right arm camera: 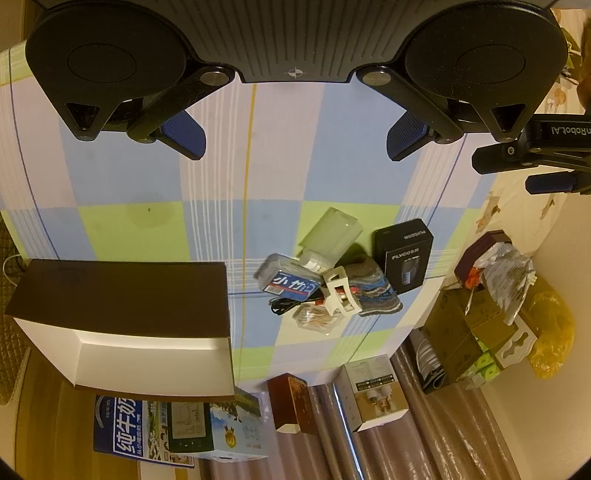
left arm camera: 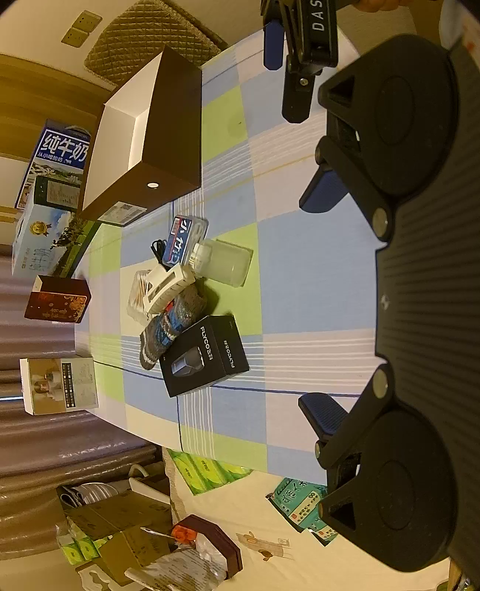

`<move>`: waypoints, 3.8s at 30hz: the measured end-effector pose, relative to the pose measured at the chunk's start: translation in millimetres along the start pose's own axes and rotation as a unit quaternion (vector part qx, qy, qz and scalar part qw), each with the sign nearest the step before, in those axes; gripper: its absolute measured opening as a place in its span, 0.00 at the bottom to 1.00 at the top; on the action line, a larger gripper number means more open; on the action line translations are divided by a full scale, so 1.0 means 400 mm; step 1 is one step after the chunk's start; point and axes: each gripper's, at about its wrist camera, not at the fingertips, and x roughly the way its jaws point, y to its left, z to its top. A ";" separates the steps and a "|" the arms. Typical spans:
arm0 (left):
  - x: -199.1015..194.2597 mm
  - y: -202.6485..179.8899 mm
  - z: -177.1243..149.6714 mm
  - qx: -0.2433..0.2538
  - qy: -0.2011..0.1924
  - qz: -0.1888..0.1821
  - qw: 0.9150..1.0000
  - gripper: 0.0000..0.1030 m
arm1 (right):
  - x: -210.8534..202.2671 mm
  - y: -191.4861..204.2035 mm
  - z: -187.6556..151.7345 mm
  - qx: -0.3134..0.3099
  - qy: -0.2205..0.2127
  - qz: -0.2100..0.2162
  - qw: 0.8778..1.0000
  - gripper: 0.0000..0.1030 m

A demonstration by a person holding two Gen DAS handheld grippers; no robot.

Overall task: Organize objects
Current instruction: 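Move both tools toward the cluster of items on the table, then grasp the black FLYCO box with the left tool while the right tool grasps the cream plastic clip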

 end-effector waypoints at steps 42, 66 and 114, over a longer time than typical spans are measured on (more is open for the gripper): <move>0.147 -0.136 0.118 -0.083 0.039 0.084 0.992 0.99 | 0.160 -0.179 0.182 -0.084 0.032 0.079 0.993 0.98; 0.238 -0.036 0.135 -0.114 0.050 0.140 0.982 0.99 | 0.282 -0.117 0.232 -0.066 0.005 0.137 0.988 0.98; 0.414 0.243 0.171 -0.120 0.056 0.114 0.985 0.77 | 0.583 0.102 0.352 -0.149 -0.017 0.077 0.986 0.66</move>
